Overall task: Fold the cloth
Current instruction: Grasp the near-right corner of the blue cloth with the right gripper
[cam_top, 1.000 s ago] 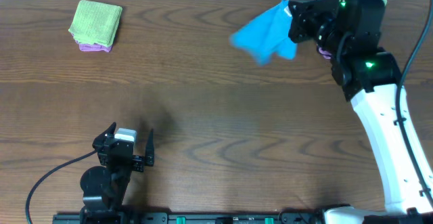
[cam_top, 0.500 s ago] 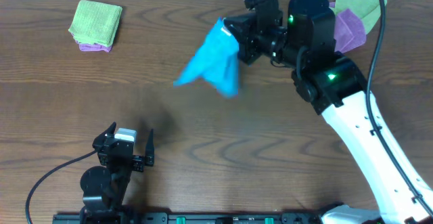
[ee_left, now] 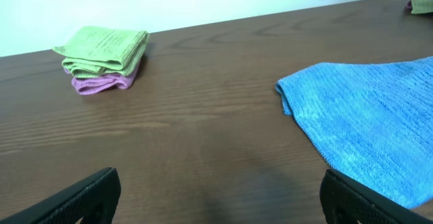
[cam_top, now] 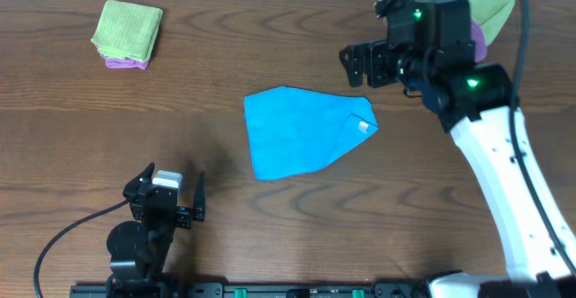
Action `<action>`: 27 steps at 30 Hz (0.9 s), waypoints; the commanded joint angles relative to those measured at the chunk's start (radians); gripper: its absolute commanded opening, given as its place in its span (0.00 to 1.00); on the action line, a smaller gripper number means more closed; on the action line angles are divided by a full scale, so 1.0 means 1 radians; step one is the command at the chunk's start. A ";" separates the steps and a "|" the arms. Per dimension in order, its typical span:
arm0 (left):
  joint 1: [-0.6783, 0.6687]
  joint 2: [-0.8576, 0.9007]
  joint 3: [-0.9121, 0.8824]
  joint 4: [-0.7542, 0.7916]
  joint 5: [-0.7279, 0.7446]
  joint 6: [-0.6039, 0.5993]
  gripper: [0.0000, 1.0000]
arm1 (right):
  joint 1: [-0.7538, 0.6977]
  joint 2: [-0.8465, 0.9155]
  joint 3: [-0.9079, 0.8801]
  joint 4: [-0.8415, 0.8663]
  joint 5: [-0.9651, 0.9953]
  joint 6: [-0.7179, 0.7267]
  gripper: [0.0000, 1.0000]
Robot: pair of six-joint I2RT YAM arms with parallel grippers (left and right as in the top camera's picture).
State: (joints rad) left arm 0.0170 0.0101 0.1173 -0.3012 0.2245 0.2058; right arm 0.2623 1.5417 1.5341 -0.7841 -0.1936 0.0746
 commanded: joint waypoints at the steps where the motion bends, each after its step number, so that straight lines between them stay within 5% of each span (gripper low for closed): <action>1: 0.003 -0.006 -0.023 -0.006 -0.011 -0.008 0.95 | 0.017 0.093 0.008 -0.059 -0.090 -0.058 0.99; 13: 0.003 -0.006 -0.023 -0.006 -0.011 -0.008 0.96 | 0.040 0.395 0.008 -0.173 -0.045 -0.112 0.70; 20: 0.003 -0.006 -0.023 -0.005 -0.011 -0.008 0.95 | 0.040 0.491 0.008 -0.192 0.090 -0.092 0.60; 27: 0.003 -0.006 -0.023 -0.006 -0.011 -0.008 0.95 | 0.043 0.546 0.008 -0.179 0.158 -0.130 0.61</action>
State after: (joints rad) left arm 0.0170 0.0101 0.1173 -0.3012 0.2245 0.2058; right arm 0.2962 2.0724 1.5360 -0.9714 -0.0864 -0.0319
